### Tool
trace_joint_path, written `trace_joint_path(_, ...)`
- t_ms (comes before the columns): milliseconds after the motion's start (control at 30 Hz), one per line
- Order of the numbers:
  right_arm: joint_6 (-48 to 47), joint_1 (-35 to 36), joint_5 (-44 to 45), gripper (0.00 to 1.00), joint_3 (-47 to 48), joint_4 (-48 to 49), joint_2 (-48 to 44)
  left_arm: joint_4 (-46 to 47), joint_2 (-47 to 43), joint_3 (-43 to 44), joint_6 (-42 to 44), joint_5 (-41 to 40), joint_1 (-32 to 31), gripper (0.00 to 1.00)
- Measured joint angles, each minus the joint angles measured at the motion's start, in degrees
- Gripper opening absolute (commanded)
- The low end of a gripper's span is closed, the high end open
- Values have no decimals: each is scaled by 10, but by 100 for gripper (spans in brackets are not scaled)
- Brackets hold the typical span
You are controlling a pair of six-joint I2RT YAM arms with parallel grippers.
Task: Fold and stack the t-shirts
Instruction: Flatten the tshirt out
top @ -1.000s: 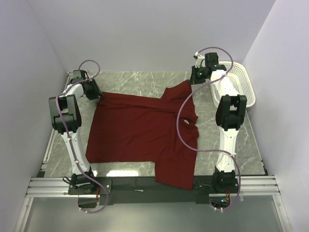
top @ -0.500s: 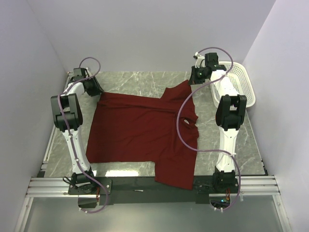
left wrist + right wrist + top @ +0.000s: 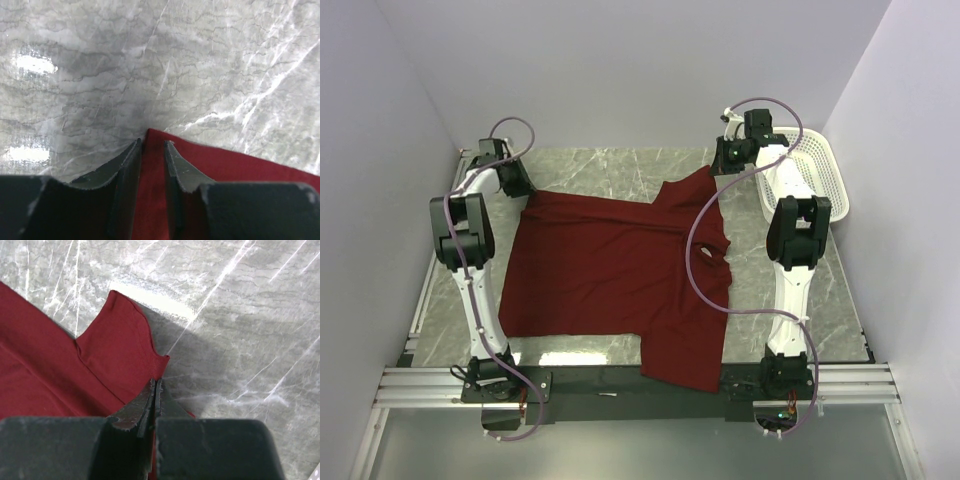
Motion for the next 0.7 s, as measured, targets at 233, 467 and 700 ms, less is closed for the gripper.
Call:
trace_joint_path(233,3,-3,-6,0,0,0,0,-23,2,17,21,-87,-30,29)
trace_joint_path(467,7,-8,-15,0,0,0,0,-42,7,32,42,-167,-57,22)
trace_joint_path(700,8,-12,-21,0,0,0,0,-62,21,59,58,-224,-84,11)
